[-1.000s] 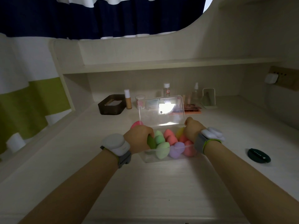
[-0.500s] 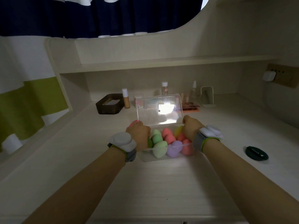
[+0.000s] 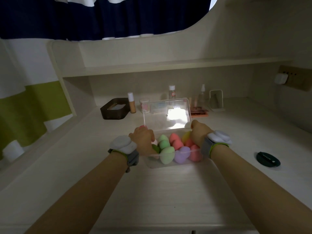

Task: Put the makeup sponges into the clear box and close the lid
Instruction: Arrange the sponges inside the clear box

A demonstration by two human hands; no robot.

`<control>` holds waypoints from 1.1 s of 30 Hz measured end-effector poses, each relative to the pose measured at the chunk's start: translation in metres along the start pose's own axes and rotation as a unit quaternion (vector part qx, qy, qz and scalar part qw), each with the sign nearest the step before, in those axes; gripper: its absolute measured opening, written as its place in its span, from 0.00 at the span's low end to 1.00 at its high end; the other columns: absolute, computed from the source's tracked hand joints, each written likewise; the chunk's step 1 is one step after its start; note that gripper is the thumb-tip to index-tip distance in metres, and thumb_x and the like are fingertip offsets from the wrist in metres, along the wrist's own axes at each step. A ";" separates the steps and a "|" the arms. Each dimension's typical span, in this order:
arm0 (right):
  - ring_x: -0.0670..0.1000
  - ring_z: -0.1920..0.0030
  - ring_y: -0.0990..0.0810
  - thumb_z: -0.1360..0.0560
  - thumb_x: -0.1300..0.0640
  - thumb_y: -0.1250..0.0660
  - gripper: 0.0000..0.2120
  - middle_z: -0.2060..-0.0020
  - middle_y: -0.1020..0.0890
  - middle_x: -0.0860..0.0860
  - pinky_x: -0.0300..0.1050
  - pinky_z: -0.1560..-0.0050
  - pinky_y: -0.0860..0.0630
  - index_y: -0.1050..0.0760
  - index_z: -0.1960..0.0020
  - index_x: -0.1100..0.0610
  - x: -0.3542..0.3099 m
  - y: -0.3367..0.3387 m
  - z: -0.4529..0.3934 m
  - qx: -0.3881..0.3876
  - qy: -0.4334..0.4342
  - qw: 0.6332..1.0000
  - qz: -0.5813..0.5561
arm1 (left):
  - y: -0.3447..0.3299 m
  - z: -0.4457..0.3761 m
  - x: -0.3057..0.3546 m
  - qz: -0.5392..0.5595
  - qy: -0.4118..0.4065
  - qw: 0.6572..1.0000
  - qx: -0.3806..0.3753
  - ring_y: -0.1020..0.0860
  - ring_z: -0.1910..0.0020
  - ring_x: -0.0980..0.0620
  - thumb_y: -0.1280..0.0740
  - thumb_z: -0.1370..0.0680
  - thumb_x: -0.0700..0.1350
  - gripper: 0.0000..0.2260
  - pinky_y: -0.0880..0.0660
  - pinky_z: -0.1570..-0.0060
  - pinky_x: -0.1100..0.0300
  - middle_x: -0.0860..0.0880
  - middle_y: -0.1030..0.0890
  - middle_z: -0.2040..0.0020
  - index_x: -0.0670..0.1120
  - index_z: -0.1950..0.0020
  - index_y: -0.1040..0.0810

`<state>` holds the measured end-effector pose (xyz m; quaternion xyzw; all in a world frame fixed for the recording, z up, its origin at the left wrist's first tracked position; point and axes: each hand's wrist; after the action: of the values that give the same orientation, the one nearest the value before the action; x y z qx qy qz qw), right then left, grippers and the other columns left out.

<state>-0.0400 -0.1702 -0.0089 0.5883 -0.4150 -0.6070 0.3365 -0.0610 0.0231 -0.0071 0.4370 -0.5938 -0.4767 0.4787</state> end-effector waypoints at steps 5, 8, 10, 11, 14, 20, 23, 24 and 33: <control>0.61 0.42 0.23 0.24 0.65 0.44 0.15 0.41 0.23 0.62 0.48 0.46 0.27 0.33 0.38 0.63 0.000 -0.001 -0.001 0.011 0.000 1.000 -0.002 | 0.011 -0.001 -0.015 0.115 -0.035 0.993 -0.009 0.29 0.45 0.49 0.25 0.34 0.50 0.22 0.30 0.46 0.58 0.47 0.30 0.47 0.44 0.44 0.25; 0.61 0.41 0.23 0.24 0.65 0.44 0.15 0.40 0.23 0.62 0.48 0.47 0.28 0.33 0.37 0.63 0.001 -0.001 -0.001 0.007 0.004 1.000 0.003 | 0.011 -0.006 -0.026 0.219 0.010 0.970 0.104 0.28 0.54 0.51 0.28 0.30 0.48 0.15 0.32 0.56 0.63 0.48 0.27 0.52 0.42 0.49 0.23; 0.61 0.42 0.23 0.24 0.65 0.44 0.15 0.41 0.23 0.62 0.47 0.50 0.29 0.33 0.38 0.63 0.002 -0.002 -0.003 0.008 0.004 1.000 0.005 | 0.008 -0.012 -0.034 0.263 0.056 0.949 0.163 0.27 0.54 0.49 0.31 0.27 0.44 0.10 0.31 0.55 0.61 0.47 0.25 0.54 0.39 0.49 0.22; 0.61 0.42 0.23 0.25 0.65 0.44 0.15 0.41 0.23 0.62 0.46 0.51 0.30 0.33 0.38 0.63 0.002 -0.002 -0.003 0.011 0.004 1.000 0.006 | 0.006 -0.015 -0.039 0.272 0.077 0.943 0.176 0.26 0.53 0.48 0.33 0.26 0.41 0.09 0.29 0.51 0.60 0.45 0.25 0.54 0.38 0.48 0.22; 0.61 0.43 0.23 0.24 0.66 0.44 0.15 0.41 0.23 0.62 0.45 0.54 0.32 0.33 0.38 0.63 0.002 -0.002 -0.004 0.010 0.011 1.000 0.005 | -0.003 -0.024 -0.053 0.246 0.112 0.950 0.158 0.25 0.46 0.44 0.36 0.25 0.36 0.10 0.30 0.46 0.59 0.38 0.22 0.44 0.38 0.44 0.23; 0.62 0.42 0.23 0.24 0.65 0.46 0.15 0.41 0.22 0.62 0.47 0.52 0.30 0.34 0.38 0.63 0.002 -0.004 -0.008 0.019 0.006 1.000 0.014 | -0.024 -0.048 -0.061 0.146 0.103 0.983 0.046 0.30 0.33 0.40 0.40 0.25 0.32 0.19 0.34 0.33 0.53 0.40 0.29 0.32 0.42 0.34 0.28; 0.62 0.42 0.23 0.23 0.65 0.46 0.15 0.41 0.23 0.62 0.50 0.48 0.28 0.34 0.37 0.63 0.002 -0.004 -0.006 0.021 0.009 0.999 0.022 | -0.026 -0.054 -0.056 0.153 0.070 0.985 0.039 0.30 0.34 0.39 0.37 0.26 0.35 0.20 0.34 0.32 0.52 0.39 0.28 0.33 0.40 0.34 0.29; 0.62 0.42 0.23 0.23 0.65 0.46 0.15 0.41 0.23 0.62 0.49 0.49 0.28 0.34 0.37 0.63 0.002 -0.005 -0.006 0.023 0.012 0.999 0.023 | -0.026 -0.056 -0.054 0.162 0.062 0.984 0.040 0.29 0.35 0.39 0.36 0.26 0.36 0.19 0.33 0.33 0.51 0.39 0.26 0.34 0.40 0.35 0.28; 0.62 0.44 0.22 0.24 0.66 0.46 0.15 0.43 0.22 0.63 0.45 0.56 0.33 0.34 0.37 0.64 0.003 -0.005 -0.008 0.018 0.018 1.000 0.015 | -0.024 -0.071 -0.050 0.163 0.071 0.983 0.039 0.24 0.44 0.38 0.35 0.25 0.42 0.11 0.27 0.43 0.51 0.37 0.21 0.43 0.38 0.45 0.23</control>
<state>-0.0324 -0.1719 -0.0146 0.5988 -0.4287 -0.5836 0.3422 0.0186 0.0570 -0.0324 0.3859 -0.6393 -0.3366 0.5737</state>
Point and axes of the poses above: each hand's wrist, its own z-axis away from the middle knuckle, its own y-axis out of the back of the hand, x = y × z
